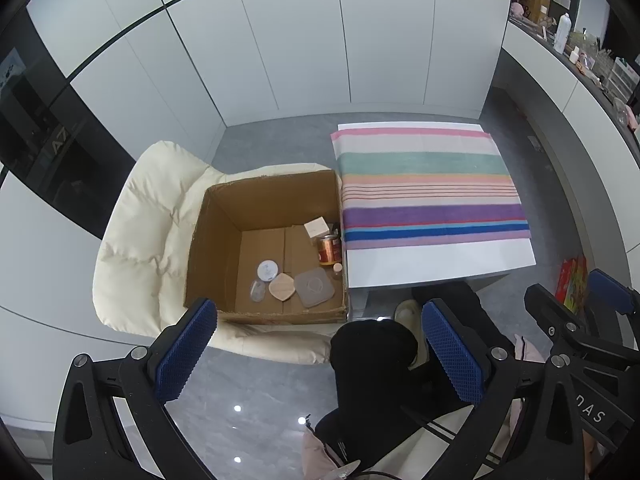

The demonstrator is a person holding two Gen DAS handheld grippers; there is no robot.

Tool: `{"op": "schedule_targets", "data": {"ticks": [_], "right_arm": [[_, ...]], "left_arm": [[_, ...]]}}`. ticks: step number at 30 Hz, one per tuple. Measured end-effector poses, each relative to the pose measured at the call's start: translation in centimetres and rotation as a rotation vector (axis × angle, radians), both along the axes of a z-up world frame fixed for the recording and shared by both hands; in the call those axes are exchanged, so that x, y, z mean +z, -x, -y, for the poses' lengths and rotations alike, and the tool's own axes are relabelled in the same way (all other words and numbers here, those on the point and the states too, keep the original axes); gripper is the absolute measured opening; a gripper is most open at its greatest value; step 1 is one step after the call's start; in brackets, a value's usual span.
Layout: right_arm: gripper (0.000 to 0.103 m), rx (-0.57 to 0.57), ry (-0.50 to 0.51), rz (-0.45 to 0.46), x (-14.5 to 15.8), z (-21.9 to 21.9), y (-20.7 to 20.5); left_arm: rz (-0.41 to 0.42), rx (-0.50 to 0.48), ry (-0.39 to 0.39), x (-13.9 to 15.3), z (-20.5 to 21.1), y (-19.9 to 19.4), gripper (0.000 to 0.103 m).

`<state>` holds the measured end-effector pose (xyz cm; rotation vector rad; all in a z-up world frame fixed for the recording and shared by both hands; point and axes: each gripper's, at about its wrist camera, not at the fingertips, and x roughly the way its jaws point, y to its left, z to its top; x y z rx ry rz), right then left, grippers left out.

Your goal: Organize objects

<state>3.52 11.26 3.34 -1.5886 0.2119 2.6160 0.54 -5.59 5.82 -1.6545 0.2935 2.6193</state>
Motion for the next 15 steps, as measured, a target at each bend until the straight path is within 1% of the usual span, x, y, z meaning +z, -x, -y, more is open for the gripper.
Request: {"op": "schedule_targets", "data": {"ticks": [15], "right_arm": [[0.091, -0.002, -0.001, 0.008, -0.34, -0.12, 0.24]], "left_arm": [[0.009, -0.002, -0.001, -0.29, -0.01, 0.12, 0.103]]}}
